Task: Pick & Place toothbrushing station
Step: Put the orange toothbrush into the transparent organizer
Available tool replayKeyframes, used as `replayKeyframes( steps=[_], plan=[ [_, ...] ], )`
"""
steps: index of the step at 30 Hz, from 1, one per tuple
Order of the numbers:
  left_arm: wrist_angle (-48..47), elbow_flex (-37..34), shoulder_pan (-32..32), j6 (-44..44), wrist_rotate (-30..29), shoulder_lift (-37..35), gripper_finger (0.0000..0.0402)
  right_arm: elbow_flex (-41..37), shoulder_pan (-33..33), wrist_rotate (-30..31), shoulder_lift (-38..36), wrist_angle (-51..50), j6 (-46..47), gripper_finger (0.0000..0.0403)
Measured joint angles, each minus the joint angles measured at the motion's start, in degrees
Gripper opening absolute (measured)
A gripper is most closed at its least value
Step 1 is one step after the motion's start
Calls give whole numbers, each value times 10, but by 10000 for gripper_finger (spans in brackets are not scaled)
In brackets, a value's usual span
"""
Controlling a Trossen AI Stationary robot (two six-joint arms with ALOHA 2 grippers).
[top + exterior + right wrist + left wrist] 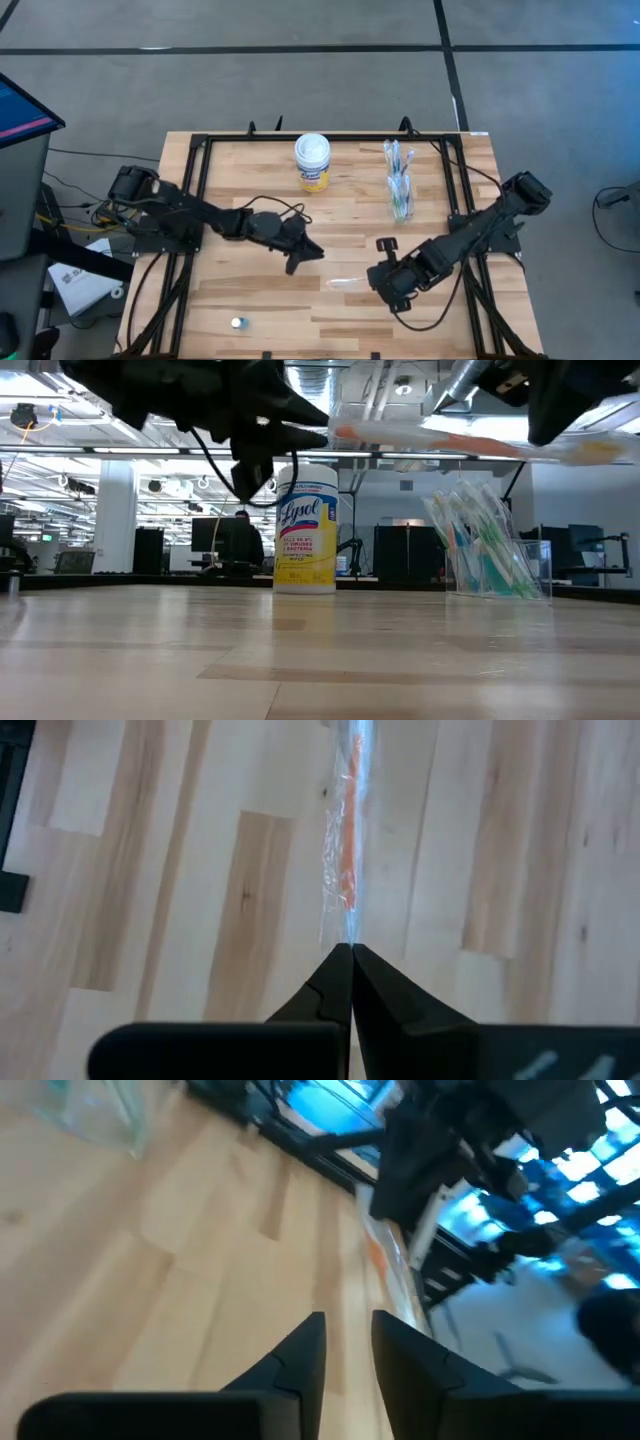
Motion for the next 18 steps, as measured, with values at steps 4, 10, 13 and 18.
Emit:
replayKeyframes(
  steps=[4, 10, 13, 18],
  plan=[
    [14, 1, 21, -56, 72, 22, 99, 9, -15, -2, 0, -14, -18, 0],
    [28, 30, 32, -92, 128, 54, 134, 10, -35, -3, 0, -15, -38, 0],
    [27, 55, 32, -95, 131, 75, 146, 10, -43, -4, 0, -17, -41, 0],
    [29, 92, 32, -107, 161, 116, 158, 10, -46, -4, 0, -20, -49, 0]
  ],
)
